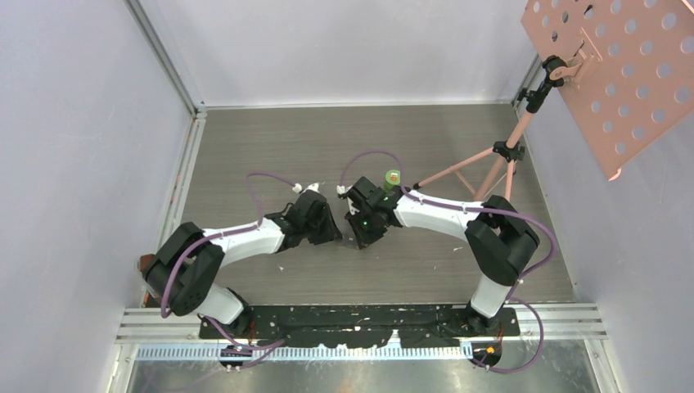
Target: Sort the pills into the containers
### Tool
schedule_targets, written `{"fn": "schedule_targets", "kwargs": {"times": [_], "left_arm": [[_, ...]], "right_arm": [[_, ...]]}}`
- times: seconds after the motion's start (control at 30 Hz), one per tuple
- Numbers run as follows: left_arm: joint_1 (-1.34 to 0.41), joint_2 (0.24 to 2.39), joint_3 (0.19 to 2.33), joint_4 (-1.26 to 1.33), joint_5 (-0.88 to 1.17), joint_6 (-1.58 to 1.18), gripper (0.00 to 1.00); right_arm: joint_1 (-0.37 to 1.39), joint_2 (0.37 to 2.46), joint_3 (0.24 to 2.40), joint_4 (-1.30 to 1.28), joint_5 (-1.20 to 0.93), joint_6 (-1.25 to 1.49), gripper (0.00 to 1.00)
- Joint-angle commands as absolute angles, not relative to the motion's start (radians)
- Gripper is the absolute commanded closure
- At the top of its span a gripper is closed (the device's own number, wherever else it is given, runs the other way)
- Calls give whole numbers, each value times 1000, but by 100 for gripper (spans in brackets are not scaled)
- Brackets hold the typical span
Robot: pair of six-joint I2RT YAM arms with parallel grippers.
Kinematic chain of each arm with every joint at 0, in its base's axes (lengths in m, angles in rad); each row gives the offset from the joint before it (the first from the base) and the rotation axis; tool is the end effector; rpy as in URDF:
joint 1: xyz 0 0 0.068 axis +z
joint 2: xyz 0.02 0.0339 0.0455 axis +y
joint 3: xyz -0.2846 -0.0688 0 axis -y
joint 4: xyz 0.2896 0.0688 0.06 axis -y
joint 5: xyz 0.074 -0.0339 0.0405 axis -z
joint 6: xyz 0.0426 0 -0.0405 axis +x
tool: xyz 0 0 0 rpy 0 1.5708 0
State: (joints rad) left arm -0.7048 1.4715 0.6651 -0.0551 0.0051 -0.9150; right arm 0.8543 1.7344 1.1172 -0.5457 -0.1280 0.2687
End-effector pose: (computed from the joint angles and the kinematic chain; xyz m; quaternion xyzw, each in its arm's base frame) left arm 0.2371 -0.2020 0.1407 -0.0975 0.9327 -0.2531 0.2377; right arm 0.2477 0.2927 0.1689 -0.2945 0.9319 0.1606 0.1377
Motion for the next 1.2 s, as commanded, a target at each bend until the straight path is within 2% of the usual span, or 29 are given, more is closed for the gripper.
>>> {"fn": "schedule_targets", "kwargs": {"times": [0.0, 0.2, 0.37, 0.63, 0.83, 0.9, 0.93, 1.07, 1.1, 1.13, 1.17], "left_arm": [[-703, 1529, 631, -161, -90, -893, 75], [-701, 1473, 655, -189, -97, -878, 74], [-702, 1382, 723, -241, -145, -846, 61], [-701, 1256, 845, -398, -250, -768, 51], [-699, 1081, 838, -502, -332, -711, 25], [-699, 1012, 847, -578, -386, -706, 18], [-698, 976, 854, -618, -416, -704, 16], [-699, 807, 856, -717, -500, -655, 10], [-699, 763, 846, -718, -505, -630, 3], [-700, 711, 829, -721, -529, -620, 1], [-700, 659, 814, -724, -550, -616, 1]], "right_arm": [[869, 1770, 1096, -531, -75, 285, 85], [865, 1684, 1184, -565, -15, 299, 86], [831, 1608, 1294, -597, 76, 323, 89], [772, 1436, 1259, -642, 175, 326, 92], [761, 1186, 1154, -656, 325, 350, 91], [760, 1044, 1112, -667, 388, 365, 88], [761, 1003, 1082, -673, 430, 370, 87], [761, 762, 998, -679, 510, 337, 68], [761, 684, 985, -678, 533, 328, 58], [760, 650, 963, -678, 546, 314, 53], [761, 583, 944, -676, 571, 299, 43]]}}
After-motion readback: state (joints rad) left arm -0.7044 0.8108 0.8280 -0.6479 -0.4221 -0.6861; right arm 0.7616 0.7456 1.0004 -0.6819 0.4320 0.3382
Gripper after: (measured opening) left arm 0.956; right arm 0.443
